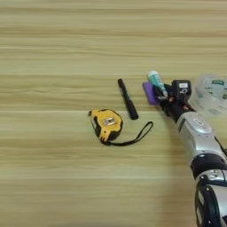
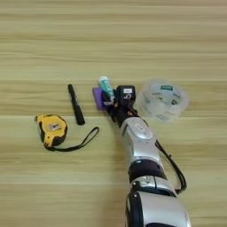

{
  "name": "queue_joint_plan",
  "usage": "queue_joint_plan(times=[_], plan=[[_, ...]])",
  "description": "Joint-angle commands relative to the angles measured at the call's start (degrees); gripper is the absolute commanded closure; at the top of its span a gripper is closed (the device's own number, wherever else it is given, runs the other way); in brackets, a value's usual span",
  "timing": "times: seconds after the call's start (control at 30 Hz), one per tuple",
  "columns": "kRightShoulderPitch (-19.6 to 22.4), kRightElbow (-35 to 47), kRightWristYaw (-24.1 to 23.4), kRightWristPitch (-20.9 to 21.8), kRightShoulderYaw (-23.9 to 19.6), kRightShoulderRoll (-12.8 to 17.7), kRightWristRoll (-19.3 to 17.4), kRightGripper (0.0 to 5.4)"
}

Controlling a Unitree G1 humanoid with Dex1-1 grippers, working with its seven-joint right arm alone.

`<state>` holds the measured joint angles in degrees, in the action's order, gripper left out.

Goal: Move the objects on the table

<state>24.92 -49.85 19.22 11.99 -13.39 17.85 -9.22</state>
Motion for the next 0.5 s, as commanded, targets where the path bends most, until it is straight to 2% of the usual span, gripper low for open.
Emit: queue_joint_plan(times=[0.03, 0.5], plan=[[4.5, 1.9, -0.5, 1.2, -0.2, 2.0, 0.3, 3.80], [4.3, 3.7, -0.1, 2.0, -1.3, 2.0, -1.0, 3.80]])
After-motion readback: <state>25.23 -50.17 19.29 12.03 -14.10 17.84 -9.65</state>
